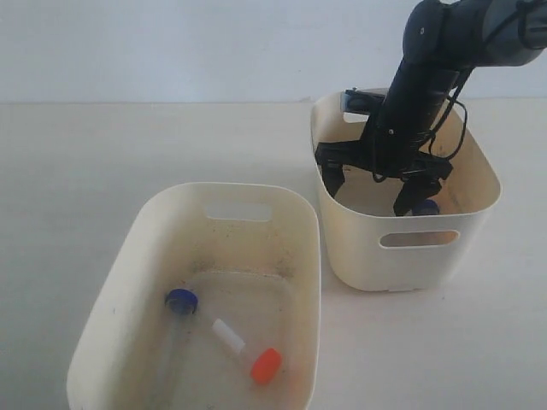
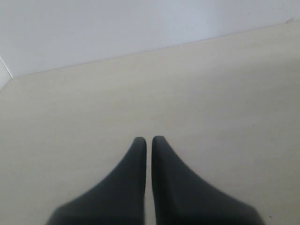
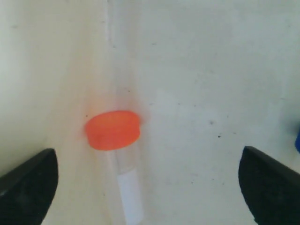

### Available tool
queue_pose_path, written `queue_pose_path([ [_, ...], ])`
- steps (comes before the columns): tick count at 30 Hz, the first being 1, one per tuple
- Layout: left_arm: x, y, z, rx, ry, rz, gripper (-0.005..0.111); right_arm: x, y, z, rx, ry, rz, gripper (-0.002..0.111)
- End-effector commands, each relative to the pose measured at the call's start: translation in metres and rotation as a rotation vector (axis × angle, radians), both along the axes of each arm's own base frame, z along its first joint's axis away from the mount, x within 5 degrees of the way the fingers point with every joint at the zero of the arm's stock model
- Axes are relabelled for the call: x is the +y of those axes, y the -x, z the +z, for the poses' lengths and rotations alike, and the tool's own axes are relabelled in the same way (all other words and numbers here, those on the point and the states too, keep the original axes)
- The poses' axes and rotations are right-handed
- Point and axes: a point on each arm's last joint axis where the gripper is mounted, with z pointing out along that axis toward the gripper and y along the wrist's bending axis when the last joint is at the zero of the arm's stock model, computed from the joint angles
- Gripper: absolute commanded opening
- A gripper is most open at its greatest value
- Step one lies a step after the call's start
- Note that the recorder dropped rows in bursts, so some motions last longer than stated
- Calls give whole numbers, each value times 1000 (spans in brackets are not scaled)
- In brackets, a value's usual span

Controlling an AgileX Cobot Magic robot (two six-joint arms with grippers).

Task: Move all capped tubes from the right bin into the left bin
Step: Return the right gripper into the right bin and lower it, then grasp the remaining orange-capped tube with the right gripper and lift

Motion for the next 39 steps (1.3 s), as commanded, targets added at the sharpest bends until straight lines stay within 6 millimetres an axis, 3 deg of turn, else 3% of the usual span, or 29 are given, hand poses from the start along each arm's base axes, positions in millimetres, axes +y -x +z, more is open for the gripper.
queue_pose_path([
  [1,0,0,1,-6,13,0,4,12,2,3,7,-78,-8,97],
  [5,0,0,1,-6,13,0,4,13,2,1,-1,-76,37,97],
  [10,0,0,1,-6,13,0,4,14,3,-16,66,-72,58,97],
  [17,0,0,1,-6,13,0,4,32,9,-42,121,-61,150,97],
  [24,0,0,1,-6,13,0,4,35,9,-43,98,-32,167,95],
  [31,0,0,1,-6,13,0,4,32,8,-44,97,8,135,47],
  [35,0,0,1,-6,13,0,4,32,8,-44,91,7,141,29],
  [39,0,0,1,-6,13,0,4,31,8,-44,85,10,171,-1],
])
